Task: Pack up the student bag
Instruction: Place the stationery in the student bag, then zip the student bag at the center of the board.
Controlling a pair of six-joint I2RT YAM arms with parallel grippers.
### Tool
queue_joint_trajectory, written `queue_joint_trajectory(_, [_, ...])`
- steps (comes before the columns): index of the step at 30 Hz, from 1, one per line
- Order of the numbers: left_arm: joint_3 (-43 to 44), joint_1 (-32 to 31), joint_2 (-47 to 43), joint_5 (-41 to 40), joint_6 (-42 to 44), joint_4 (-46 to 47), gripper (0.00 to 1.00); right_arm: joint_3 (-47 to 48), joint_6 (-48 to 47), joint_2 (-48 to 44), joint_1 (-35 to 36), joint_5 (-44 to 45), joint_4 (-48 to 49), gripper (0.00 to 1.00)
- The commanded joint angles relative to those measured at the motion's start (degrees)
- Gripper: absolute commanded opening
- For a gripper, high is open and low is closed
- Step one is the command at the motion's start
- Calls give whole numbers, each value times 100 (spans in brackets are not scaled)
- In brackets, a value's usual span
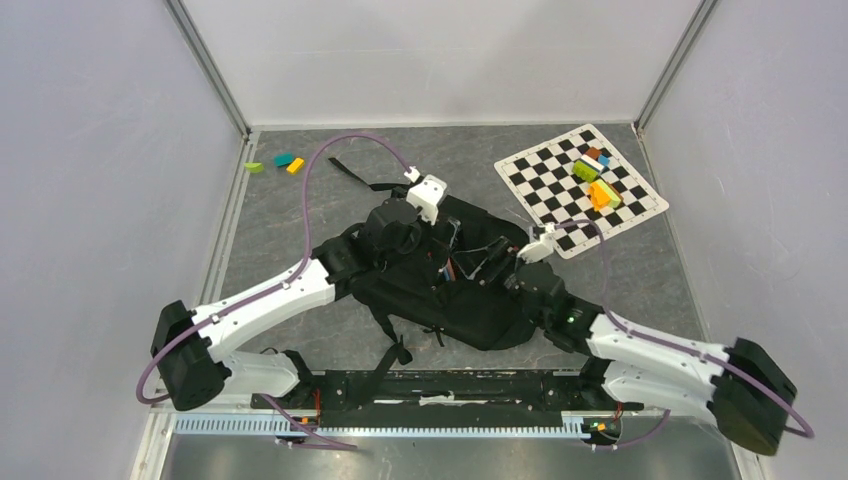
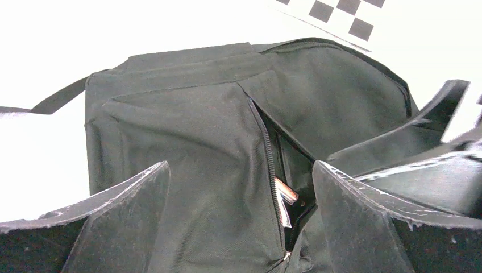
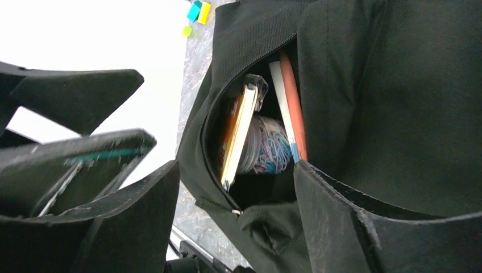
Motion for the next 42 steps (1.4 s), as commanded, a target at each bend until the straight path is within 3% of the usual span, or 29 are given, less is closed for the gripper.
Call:
queue_joint_trajectory(1, [-22, -7, -262, -331, 150, 65, 100, -388, -419, -992, 47, 380, -640, 80])
queue_joint_trajectory(4, [170, 22, -307, -398, -160, -423, 100, -249, -1608, -1286, 43, 249, -726, 81])
queue_joint_trajectory(8, [-55, 173, -709, -381, -1708, -1114, 100, 594, -3589, -1095, 60, -828, -957, 75])
queue_joint_trajectory(11, [-749, 384, -1395, -73, -2767, -1256, 100, 1227, -4493, -706, 168, -1548, -1219, 73])
queue_joint_trajectory(16, [-1275, 1137, -2268, 781, -3246, -1687, 100, 2132, -5337, 332, 706, -1772, -1622, 70])
queue_joint_trajectory(20, [-1709, 1883, -2582, 1068, -3463, -1952, 100, 2845, -5642, 1151, 1432, -472, -2010, 64])
queue_joint_trajectory(24, [-2440, 2006, -2974, 1331, -4144, -1434, 100, 3276, -5702, 1746, 1806, 306, -2312, 60])
queue_joint_trajectory(29, [-3293, 2006, -3385, 1711, -4842, -826, 97, 3628, -5660, 2325, 2059, 924, -2662, 60])
queue_joint_trajectory(39, [-3688, 2006, -4083, 1673, -4912, -1205, 99, 3697, -5607, 2661, 2349, 1539, -3030, 54])
queue_joint_trajectory(42, [-3865, 2001, -3813, 2060, -4938, -791, 89, 3745, -5652, 2773, 2349, 1591, -3028, 52])
